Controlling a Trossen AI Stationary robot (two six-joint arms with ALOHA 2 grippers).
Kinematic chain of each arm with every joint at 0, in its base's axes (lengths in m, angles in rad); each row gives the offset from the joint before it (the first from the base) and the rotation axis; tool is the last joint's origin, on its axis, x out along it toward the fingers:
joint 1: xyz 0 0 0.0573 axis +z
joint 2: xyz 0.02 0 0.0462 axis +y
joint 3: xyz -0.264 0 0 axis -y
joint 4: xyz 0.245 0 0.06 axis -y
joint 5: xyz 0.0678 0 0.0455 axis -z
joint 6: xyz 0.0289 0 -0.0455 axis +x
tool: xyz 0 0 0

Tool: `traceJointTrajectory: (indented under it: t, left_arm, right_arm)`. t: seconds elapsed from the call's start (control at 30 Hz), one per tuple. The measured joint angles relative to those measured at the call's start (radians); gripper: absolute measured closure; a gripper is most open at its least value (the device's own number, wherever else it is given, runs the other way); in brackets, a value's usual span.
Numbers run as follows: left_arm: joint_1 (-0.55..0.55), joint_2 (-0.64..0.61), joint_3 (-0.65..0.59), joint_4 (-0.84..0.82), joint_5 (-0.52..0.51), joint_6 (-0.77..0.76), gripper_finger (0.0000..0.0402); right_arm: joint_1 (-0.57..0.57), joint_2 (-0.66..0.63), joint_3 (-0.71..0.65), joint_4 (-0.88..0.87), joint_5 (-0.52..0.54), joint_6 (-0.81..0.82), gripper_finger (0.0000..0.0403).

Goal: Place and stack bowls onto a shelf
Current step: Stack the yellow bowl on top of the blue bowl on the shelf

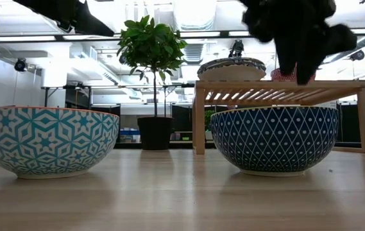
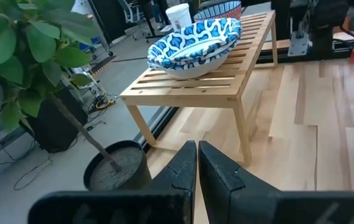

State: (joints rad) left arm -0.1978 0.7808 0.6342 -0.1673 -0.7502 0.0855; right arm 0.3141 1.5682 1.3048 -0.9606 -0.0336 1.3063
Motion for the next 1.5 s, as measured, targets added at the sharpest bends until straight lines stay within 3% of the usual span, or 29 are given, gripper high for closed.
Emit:
traceJointTrajectory:
  t: [0.37,0.77,0.9,1.13,1.5]
  left_arm:
    - [0.000,-0.024,-0.013,-0.019,0.000,-0.017,0.0401]
    - [0.000,-0.017,-0.014,-0.021,0.000,-0.017,0.0401]
    - [0.000,-0.018,-0.014,-0.021,0.000,-0.017,0.0401]
    - [0.000,-0.017,-0.014,-0.021,-0.001,-0.017,0.0401]
    - [0.000,-0.017,-0.014,-0.021,0.000,-0.020,0.0401]
  right_arm:
    - [-0.045,0.127,0.001,0.069,-0.089,-0.097,0.0248]
    - [-0.050,0.227,0.001,0.088,-0.087,-0.113,0.0253]
    - [-0.050,0.247,0.001,0.125,-0.089,-0.129,0.0283]
    - [-0.050,0.243,0.001,0.139,-0.101,-0.137,0.0384]
    - [-0.086,0.158,0.066,0.139,-0.161,-0.182,0.0388]
